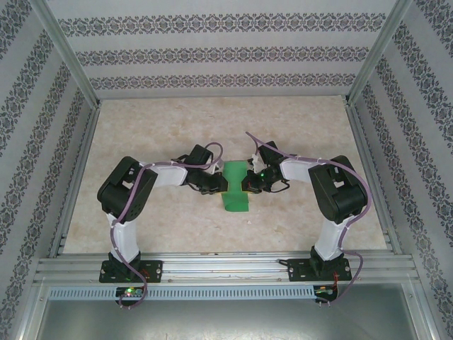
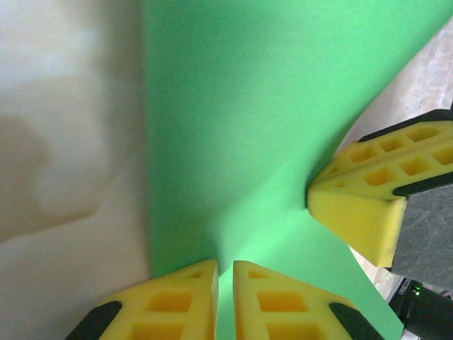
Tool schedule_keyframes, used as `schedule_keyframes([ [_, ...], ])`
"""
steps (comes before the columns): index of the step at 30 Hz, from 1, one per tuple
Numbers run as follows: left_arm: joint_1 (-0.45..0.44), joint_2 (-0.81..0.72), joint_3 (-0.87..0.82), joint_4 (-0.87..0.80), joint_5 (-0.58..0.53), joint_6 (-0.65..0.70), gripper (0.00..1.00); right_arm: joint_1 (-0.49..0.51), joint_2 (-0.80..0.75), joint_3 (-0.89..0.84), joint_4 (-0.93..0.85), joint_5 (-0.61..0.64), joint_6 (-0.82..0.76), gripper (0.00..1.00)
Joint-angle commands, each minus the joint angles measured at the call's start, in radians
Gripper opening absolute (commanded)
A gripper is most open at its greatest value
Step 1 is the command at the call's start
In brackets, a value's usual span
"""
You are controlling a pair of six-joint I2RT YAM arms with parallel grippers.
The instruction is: Fold a paper plane with a square sheet of paper (fold left side to right side)
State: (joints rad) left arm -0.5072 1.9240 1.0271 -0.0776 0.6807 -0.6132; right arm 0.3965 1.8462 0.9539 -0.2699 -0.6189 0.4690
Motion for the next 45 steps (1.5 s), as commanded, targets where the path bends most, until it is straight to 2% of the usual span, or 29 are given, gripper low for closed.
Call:
schedule_keyframes([
  [1,0.061,-0.014,-0.046,-0.114,-0.099,0.036,0.16,-0.002,0.074,-0.047,-0.114,0.173,-0.026,0.00],
  [8,0.074,-0.102,-0.037,-0.154,-0.110,0.068,0.15,-0.002,0.071,-0.043,-0.116,0.168,-0.026,0.00],
  [13,0.037,-0.136,0.014,-0.163,-0.094,0.076,0.15,-0.001,0.065,-0.047,-0.111,0.168,-0.023,0.00],
  [24,-0.066,-0.024,0.128,-0.127,-0.067,0.047,0.15,0.002,0.068,-0.050,-0.108,0.166,-0.020,0.00],
  [45,-0.075,0.060,0.087,-0.132,-0.115,0.041,0.14,0.005,0.061,-0.041,-0.106,0.147,-0.021,0.00],
])
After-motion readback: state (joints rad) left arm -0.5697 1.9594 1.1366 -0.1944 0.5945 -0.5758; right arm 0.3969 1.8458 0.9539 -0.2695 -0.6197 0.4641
